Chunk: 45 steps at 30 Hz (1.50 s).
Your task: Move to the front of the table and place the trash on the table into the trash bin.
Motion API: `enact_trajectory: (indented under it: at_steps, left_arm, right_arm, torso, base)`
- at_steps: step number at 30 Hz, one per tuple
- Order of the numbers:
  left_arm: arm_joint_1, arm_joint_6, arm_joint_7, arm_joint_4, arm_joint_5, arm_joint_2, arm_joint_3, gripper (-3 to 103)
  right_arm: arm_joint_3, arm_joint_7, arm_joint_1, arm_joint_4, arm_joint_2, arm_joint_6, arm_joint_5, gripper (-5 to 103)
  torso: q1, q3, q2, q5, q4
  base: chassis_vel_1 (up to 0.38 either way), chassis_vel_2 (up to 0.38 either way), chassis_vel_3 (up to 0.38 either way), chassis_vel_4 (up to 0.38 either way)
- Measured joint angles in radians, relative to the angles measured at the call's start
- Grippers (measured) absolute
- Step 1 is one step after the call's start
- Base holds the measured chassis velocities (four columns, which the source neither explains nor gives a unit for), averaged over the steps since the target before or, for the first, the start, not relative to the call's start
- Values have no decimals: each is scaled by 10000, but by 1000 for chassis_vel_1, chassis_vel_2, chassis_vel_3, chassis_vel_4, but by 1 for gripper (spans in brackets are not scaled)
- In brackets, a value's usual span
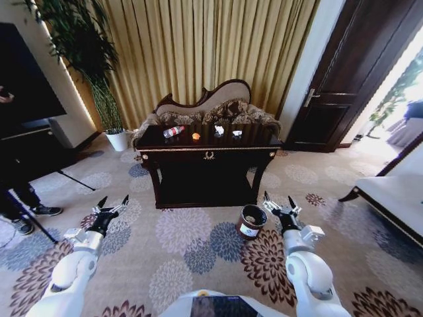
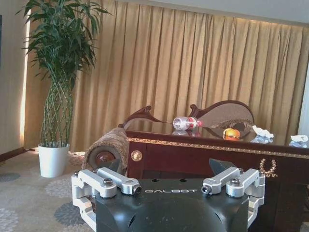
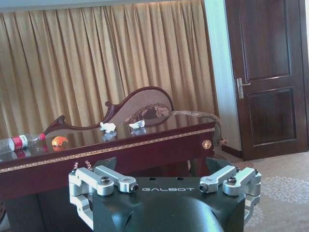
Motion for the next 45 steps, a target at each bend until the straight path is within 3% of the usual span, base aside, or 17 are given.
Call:
enact_trajectory:
  at_steps: [45]
  left_arm:
    - [84,-212,77,-28,-2,-26,-49,100]
  right_arm:
    - [37,-116,-233,274,101,14,-95,100]
  torso:
    - [0,0,1,0,0]
  base:
    - [-105,106,105,-106]
